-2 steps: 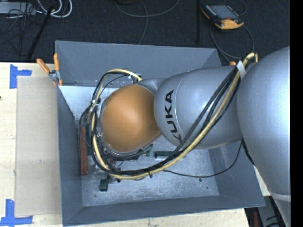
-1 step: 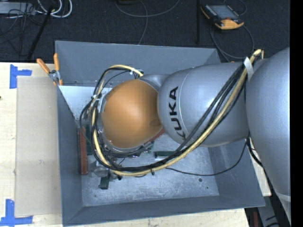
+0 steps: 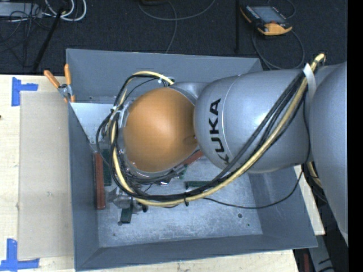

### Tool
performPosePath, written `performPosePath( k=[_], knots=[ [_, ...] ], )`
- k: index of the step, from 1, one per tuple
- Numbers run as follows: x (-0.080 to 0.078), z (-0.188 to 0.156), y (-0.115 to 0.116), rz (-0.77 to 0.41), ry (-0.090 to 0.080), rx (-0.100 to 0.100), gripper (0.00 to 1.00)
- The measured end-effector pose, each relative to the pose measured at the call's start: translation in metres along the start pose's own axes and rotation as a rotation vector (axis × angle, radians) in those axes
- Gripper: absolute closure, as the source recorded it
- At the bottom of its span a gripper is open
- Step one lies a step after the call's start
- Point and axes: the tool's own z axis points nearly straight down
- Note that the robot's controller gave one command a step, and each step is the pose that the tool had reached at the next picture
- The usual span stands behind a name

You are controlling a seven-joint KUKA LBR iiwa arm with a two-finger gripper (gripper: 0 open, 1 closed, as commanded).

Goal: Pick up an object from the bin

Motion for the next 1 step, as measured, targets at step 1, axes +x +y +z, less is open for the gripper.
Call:
performPosePath(
  k=[1],
  knots=[
    [-0.0004, -0.0027, -0.0001, 0.007, 0.0, -0.002, 1.0]
  ],
)
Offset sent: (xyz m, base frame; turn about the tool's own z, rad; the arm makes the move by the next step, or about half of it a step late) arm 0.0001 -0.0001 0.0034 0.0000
